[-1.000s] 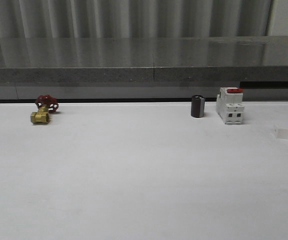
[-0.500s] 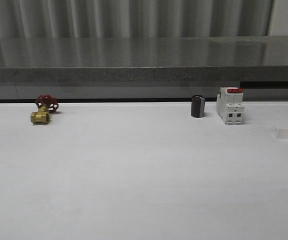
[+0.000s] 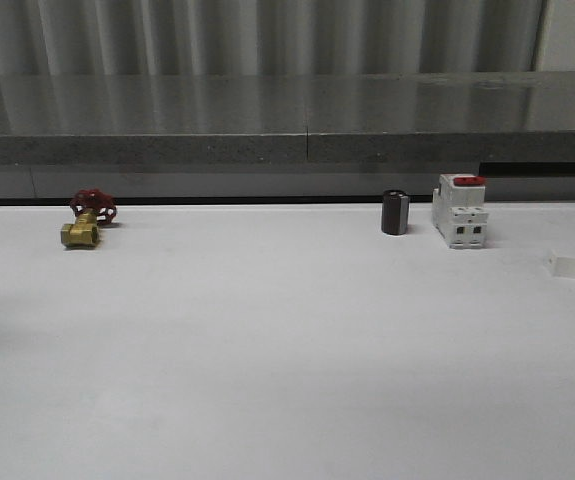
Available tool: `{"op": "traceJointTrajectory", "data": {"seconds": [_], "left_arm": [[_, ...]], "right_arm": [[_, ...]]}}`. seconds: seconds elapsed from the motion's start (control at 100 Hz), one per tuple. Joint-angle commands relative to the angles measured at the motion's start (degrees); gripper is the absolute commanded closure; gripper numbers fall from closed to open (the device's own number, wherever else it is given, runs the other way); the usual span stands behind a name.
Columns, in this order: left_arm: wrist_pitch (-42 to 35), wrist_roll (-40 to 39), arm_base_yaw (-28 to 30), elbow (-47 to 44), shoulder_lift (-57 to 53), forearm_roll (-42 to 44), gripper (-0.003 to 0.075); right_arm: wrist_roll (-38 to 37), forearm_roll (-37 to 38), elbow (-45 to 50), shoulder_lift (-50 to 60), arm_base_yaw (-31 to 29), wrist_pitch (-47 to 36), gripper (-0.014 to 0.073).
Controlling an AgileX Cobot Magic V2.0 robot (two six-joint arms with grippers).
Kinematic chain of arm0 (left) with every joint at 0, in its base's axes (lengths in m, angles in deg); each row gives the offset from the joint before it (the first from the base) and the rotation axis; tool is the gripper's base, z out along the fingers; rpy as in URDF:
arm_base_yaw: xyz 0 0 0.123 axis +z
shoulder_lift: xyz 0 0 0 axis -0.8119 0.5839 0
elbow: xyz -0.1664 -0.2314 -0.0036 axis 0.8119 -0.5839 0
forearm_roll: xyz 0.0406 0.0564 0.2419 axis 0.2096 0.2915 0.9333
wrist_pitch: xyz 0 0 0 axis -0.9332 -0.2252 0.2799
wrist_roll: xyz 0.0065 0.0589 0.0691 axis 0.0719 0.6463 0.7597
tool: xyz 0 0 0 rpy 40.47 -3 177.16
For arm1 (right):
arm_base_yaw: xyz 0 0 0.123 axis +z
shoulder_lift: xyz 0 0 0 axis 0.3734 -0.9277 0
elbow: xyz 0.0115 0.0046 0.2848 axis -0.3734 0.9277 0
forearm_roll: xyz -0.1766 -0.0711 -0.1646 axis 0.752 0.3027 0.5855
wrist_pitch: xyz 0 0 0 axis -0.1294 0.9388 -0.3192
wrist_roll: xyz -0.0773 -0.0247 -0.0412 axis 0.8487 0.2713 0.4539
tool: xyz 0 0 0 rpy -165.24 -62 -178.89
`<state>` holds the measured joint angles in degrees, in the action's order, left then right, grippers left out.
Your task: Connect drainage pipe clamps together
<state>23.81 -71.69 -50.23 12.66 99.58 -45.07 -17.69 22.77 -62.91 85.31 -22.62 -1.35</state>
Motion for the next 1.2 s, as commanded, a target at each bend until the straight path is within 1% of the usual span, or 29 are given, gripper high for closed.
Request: {"op": "traceJointTrajectory", "data": {"seconds": [0.0, 0.07, 0.18, 0.34, 0.81, 1.19], "left_arm": [[-1.1, 5.86, 2.08, 5.38, 3.41, -4.55, 0.0101], [-0.18, 8.82, 3.75, 8.19, 7.53, -7.07, 0.0101], [0.65, 9.51, 5.89, 11.33, 12.16, -7.26, 0.0101], [-0.65, 11.77, 7.7, 11.99, 14.77, -7.37, 0.0102], [-7.58, 12.19, 8.94, 11.99, 19.87, -7.97, 0.0102], [-9.13, 12.22, 8.94, 11.99, 23.07, -8.7, 0.0102]], "right_arm": [[0.35, -0.08, -0.9, 1.15, -0.24, -4.88, 0.0711], [0.35, -0.08, -0.9, 1.15, -0.24, -4.88, 0.0711], [0.35, -0.08, -0.9, 1.15, -0.24, -4.88, 0.0711], [0.35, -0.08, -0.9, 1.15, -0.24, -4.88, 0.0711], [0.35, -0.08, -0.9, 1.15, -0.24, -4.88, 0.0711], [0.35, -0.08, -0.9, 1.15, -0.24, -4.88, 0.0711]]}}
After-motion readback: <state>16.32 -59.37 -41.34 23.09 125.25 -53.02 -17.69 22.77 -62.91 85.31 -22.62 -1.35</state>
